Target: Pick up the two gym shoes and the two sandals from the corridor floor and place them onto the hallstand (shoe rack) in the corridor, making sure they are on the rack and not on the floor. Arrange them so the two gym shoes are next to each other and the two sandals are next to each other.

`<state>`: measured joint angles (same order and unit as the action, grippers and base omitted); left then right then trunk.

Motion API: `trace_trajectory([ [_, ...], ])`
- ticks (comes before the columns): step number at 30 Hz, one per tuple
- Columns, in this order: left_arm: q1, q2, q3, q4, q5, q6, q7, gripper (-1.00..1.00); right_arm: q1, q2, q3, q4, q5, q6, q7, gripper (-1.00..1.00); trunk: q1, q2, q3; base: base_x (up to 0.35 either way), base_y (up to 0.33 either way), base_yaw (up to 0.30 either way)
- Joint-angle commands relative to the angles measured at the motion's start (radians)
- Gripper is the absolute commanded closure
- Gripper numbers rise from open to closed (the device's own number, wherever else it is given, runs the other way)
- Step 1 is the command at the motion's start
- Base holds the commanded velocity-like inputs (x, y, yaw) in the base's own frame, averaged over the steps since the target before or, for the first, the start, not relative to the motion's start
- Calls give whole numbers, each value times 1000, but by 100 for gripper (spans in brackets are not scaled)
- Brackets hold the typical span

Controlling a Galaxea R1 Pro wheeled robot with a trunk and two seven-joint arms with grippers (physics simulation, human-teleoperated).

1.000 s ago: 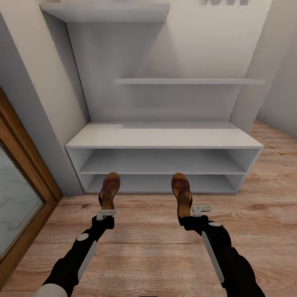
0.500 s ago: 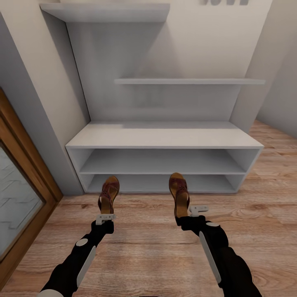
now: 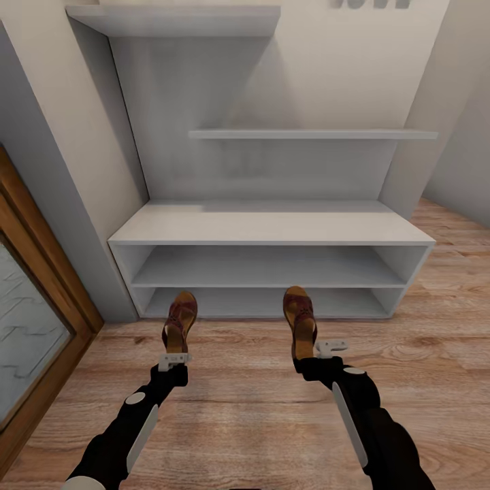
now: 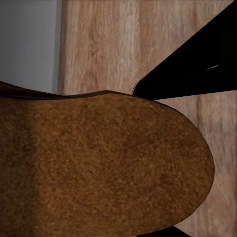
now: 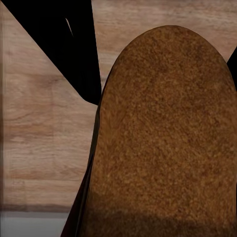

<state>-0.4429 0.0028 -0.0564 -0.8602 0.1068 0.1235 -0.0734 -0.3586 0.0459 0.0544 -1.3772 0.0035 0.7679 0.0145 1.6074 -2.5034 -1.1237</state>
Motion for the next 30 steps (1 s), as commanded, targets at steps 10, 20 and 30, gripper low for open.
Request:
trace_trajectory([
  [10,-2,0,0,-2,7,13,-3,100,-1,-88,-429,-2,-7,5,-1,100,0,0,-1,0,0,0],
  [20,-3,-1,0,-2,7,13,-2,100,-1,-161,-579,-2,-6,5,-1,100,0,0,-1,0,0,0],
  [30,-6,-13,0,-6,1,124,-2,100,-1,-389,-959,81,-6,7,185,100,0,0,-1,0,0,0],
])
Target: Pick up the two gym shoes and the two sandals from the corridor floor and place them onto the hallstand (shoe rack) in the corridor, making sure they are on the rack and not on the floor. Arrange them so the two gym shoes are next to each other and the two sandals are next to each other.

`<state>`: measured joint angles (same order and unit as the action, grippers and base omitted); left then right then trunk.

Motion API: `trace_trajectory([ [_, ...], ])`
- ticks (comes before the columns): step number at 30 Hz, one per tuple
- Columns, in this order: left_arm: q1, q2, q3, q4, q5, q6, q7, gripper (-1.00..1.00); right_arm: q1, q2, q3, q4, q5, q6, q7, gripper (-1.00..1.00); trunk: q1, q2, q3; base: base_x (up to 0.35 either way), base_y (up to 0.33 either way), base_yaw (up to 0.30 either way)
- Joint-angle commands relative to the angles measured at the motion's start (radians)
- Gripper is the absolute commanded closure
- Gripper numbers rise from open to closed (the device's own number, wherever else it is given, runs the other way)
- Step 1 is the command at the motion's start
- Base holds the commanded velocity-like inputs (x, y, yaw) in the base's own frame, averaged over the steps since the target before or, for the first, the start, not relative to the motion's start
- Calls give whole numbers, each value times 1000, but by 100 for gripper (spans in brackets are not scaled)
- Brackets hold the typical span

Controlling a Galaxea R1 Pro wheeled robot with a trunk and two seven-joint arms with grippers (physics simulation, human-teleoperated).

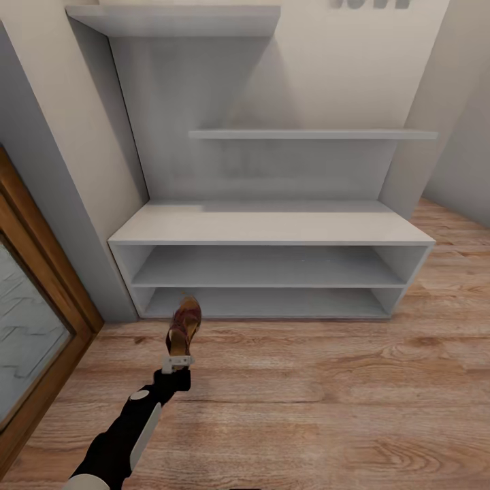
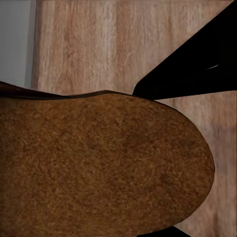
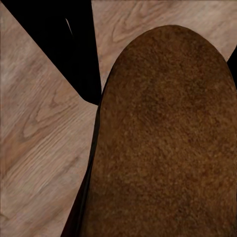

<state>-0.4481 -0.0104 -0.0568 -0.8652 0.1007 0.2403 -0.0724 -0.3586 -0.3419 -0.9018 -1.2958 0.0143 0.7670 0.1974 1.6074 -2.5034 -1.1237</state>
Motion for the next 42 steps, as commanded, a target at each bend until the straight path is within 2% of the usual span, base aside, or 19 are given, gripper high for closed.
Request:
trace_trajectory([
  [1,-1,0,0,-2,7,17,-3,100,-1,-21,-28,10,-16,8,17,100,0,0,-1,0,0,0],
  [4,-4,-1,0,-3,6,65,-3,100,-1,-70,-72,30,-15,8,38,100,0,0,-1,0,0,0],
  [6,-10,-3,0,-4,5,129,-3,100,-1,-100,-89,37,-11,8,43,100,0,0,-1,0,0,0],
  [7,-12,-4,0,-4,5,135,-3,100,-1,-103,-92,37,-10,8,44,100,0,0,-1,0,0,0],
  [9,-25,-10,0,-4,5,151,-3,100,-1,-112,-125,39,-7,8,44,100,0,0,-1,0,0,0],
  [11,-37,-13,0,-5,5,167,-3,100,0,-130,-198,40,-5,9,45,100,0,0,-1,0,0,0],
  [13,-56,-17,0,-5,5,202,-3,100,0,-149,-250,41,-4,9,45,100,0,0,-1,0,0,0],
  [18,-109,-22,0,-6,5,298,-3,100,0,-186,-312,66,-2,9,44,100,0,0,-1,0,0,0],
  [19,-121,-23,0,-6,5,316,-3,100,-1,-200,-327,74,-1,9,44,100,0,0,-1,0,0,0],
  [20,-139,-23,0,-6,5,345,-3,100,-1,-225,-351,98,-1,9,44,100,0,0,-1,0,0,0],
  [21,-145,-23,0,-6,5,355,-3,100,-1,-233,-359,109,-1,9,44,100,0,0,-1,0,0,0],
  [23,-171,-27,0,-6,5,393,-3,100,-1,-273,-384,167,-1,8,44,100,0,0,-1,0,0,0],
  [26,-211,-33,0,-6,5,439,-3,100,-1,-333,-400,253,0,8,43,100,0,0,-1,0,0,0],
  [29,-242,-35,0,-5,5,488,-3,100,0,-356,-403,284,2,8,43,100,0,0,-1,0,0,0],
  [32,-272,-37,0,-6,5,521,-2,100,-1,-364,-404,295,35,8,43,100,0,0,-1,0,0,0],
  [35,-290,-36,0,-7,5,532,14,100,-1,-365,-404,298,130,8,43,100,0,0,-1,0,0,0],
  [38,-294,-36,0,-7,5,534,18,100,-1,-365,-404,299,158,8,43,100,0,0,-1,0,0,0],
  [42,-295,-36,0,-6,5,534,21,100,-1,-364,-404,298,169,8,43,100,0,0,-1,0,0,0],
])
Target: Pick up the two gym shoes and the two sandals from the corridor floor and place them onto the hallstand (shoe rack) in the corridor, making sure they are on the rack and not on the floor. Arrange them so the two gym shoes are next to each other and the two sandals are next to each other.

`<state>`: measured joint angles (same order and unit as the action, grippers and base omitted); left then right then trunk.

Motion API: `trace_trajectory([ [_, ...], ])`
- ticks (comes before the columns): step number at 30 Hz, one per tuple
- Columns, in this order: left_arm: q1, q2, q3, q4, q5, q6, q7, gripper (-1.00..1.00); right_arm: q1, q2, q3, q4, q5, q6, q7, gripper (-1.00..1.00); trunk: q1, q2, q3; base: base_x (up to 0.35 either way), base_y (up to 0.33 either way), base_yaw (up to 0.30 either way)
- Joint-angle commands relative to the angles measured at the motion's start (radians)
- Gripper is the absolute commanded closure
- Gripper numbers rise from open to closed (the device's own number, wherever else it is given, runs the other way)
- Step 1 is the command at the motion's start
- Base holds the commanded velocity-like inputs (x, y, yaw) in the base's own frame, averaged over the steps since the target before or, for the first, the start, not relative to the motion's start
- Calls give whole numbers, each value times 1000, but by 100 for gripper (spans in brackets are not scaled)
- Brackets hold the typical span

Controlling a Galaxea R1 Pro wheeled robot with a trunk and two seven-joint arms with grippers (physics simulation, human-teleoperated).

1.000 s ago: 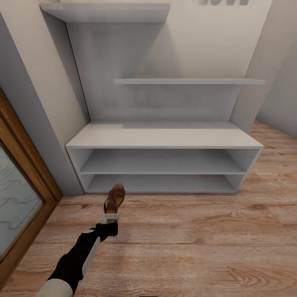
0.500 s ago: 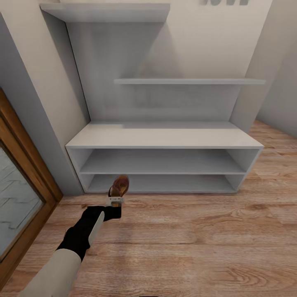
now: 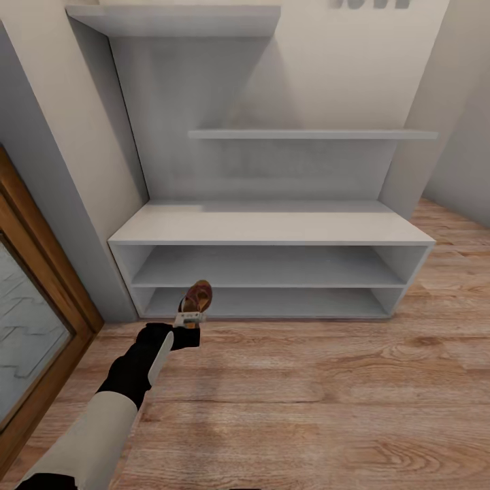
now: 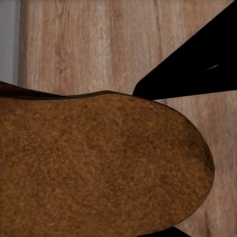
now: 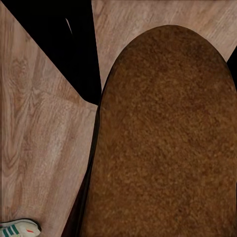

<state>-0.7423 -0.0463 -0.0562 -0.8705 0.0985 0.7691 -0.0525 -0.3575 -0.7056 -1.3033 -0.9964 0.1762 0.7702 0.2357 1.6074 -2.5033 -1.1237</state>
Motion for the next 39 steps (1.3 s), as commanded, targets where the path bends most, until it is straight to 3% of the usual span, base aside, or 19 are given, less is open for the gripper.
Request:
trace_trajectory([
  [1,-1,0,-1,-1,7,5,1,100,-2,1,-2,-1,8,4,5,100,0,0,-1,0,0,0],
  [12,-1,0,-1,-1,6,6,2,100,-2,3,-2,-2,9,5,5,100,0,0,-9,0,0,34],
  [17,-2,0,-1,-2,6,6,2,100,-2,3,-3,-2,9,6,5,100,2,-2,-33,0,0,4],
  [27,-2,0,-1,-1,7,6,1,100,-2,3,-2,-2,9,5,5,100,2,-2,-35,4,0,0],
  [39,-2,0,-1,1,8,4,0,100,-2,4,-2,-2,9,5,5,100,2,-2,-35,293,0,0],
])
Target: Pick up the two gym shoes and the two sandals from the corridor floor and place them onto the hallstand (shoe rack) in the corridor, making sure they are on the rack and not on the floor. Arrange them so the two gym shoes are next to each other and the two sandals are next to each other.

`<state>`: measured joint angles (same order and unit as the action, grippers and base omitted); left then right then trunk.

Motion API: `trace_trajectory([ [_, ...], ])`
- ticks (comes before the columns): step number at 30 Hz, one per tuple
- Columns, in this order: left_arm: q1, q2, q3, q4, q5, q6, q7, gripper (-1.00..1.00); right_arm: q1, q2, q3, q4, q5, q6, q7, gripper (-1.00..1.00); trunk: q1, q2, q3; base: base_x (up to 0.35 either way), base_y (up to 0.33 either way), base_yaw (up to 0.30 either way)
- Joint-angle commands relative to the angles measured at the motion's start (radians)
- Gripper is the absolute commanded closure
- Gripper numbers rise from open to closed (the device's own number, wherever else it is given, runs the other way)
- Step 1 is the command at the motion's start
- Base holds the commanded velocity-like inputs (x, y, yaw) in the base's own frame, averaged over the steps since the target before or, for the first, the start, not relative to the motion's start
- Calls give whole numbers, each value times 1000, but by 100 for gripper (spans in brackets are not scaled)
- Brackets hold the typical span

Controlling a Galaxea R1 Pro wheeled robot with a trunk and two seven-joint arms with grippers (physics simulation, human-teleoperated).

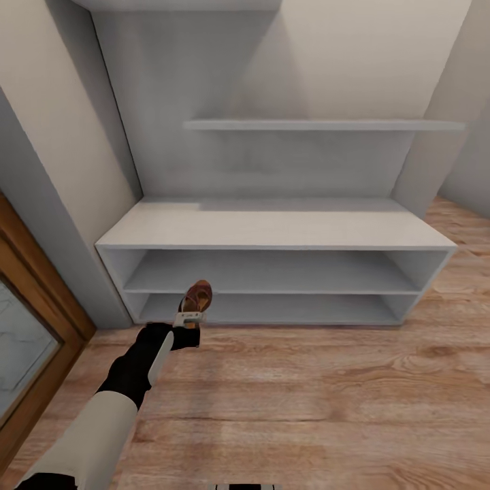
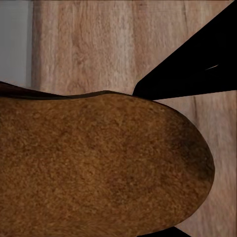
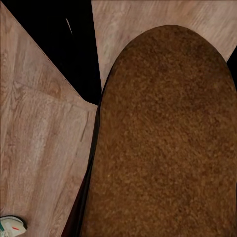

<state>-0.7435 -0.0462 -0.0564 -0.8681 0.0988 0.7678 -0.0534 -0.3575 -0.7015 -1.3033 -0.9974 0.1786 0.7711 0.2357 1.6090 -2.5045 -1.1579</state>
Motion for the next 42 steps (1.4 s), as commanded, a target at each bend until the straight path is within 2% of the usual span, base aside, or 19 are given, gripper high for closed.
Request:
trace_trajectory([
  [1,0,0,0,-1,8,5,1,100,-2,0,-2,-1,7,5,5,100,0,0,-1,339,0,0],
  [33,0,0,0,0,9,5,1,100,-2,0,-1,-1,7,4,4,100,0,0,-1,340,0,0],
  [42,0,0,0,0,8,5,1,100,-2,0,-1,-1,7,4,4,100,0,0,-1,114,0,0],
])
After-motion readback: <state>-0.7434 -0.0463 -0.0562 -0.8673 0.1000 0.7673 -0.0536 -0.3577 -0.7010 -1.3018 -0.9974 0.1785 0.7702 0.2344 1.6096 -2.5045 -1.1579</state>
